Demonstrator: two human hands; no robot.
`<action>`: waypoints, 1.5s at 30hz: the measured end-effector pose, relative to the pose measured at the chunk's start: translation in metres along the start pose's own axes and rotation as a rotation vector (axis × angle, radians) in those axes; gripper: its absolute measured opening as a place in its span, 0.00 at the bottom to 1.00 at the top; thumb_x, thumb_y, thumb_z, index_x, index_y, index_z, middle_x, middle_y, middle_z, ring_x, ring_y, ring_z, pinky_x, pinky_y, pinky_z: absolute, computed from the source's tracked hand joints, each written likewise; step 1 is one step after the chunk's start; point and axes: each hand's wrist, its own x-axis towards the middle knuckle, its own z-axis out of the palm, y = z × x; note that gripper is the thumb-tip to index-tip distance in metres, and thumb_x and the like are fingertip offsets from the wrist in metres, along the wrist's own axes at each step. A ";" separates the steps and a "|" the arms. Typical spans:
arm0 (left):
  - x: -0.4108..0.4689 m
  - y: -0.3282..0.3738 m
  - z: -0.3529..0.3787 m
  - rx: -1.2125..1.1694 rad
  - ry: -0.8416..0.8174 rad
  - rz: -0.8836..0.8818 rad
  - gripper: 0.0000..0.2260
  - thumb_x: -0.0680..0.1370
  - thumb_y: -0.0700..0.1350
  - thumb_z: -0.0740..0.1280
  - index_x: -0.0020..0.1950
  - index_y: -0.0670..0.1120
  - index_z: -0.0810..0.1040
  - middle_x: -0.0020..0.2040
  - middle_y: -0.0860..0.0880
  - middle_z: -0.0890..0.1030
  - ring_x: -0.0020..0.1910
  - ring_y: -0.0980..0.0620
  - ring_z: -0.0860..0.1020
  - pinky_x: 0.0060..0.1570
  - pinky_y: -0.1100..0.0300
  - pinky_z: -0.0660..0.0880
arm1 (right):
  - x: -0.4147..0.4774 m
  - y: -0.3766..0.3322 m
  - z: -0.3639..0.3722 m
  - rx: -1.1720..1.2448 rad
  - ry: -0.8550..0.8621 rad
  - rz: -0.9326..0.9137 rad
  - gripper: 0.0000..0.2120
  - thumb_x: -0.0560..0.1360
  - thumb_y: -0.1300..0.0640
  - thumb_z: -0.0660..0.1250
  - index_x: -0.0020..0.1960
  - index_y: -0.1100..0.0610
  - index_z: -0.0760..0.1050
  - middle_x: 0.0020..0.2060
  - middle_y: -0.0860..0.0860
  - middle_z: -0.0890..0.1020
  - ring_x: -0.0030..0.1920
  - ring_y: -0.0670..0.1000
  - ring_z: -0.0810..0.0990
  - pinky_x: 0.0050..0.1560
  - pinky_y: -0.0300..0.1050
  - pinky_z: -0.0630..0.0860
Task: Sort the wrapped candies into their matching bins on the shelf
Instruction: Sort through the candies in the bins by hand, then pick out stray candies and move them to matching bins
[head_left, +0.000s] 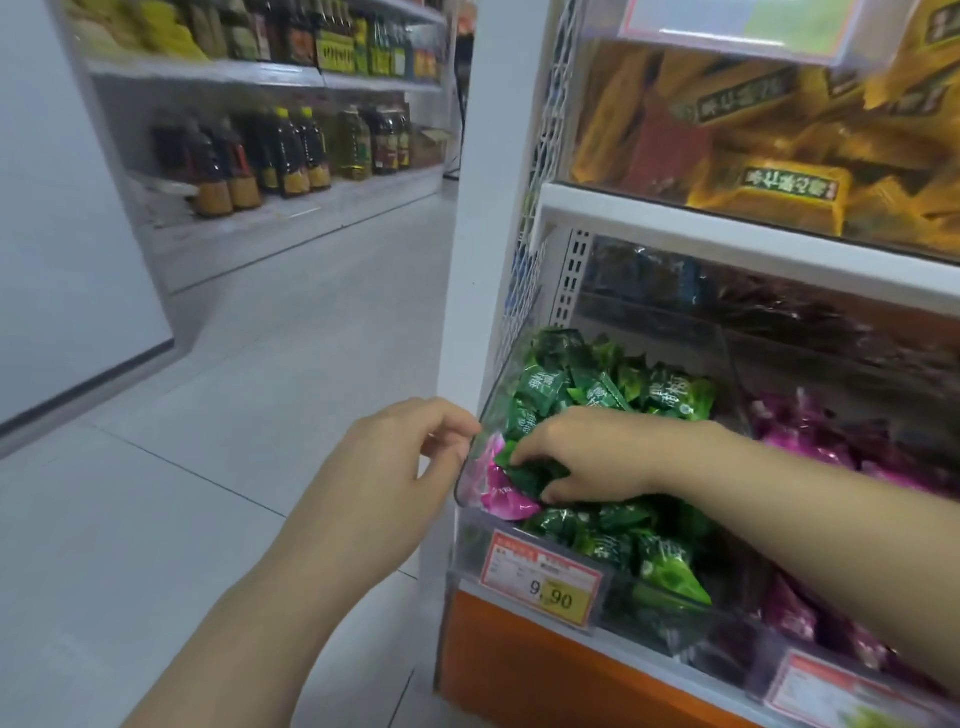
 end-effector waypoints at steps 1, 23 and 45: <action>0.000 0.000 0.000 -0.009 0.001 -0.003 0.09 0.78 0.43 0.64 0.46 0.58 0.78 0.45 0.61 0.80 0.46 0.66 0.76 0.46 0.69 0.73 | 0.003 -0.003 0.000 -0.045 0.020 -0.028 0.20 0.75 0.50 0.66 0.67 0.46 0.70 0.56 0.48 0.78 0.55 0.51 0.76 0.51 0.46 0.74; -0.001 0.017 -0.004 -0.195 0.020 -0.064 0.06 0.77 0.46 0.66 0.48 0.59 0.77 0.43 0.60 0.80 0.43 0.66 0.77 0.39 0.77 0.69 | -0.036 0.000 -0.029 0.757 0.369 -0.040 0.10 0.74 0.59 0.69 0.55 0.53 0.78 0.36 0.42 0.81 0.36 0.43 0.78 0.41 0.36 0.75; -0.004 0.020 -0.018 -0.481 0.279 -0.086 0.06 0.71 0.52 0.68 0.47 0.58 0.78 0.43 0.61 0.81 0.39 0.51 0.81 0.43 0.57 0.77 | 0.018 -0.001 0.004 0.407 0.247 0.172 0.18 0.74 0.52 0.70 0.62 0.56 0.75 0.46 0.45 0.78 0.43 0.44 0.76 0.36 0.29 0.67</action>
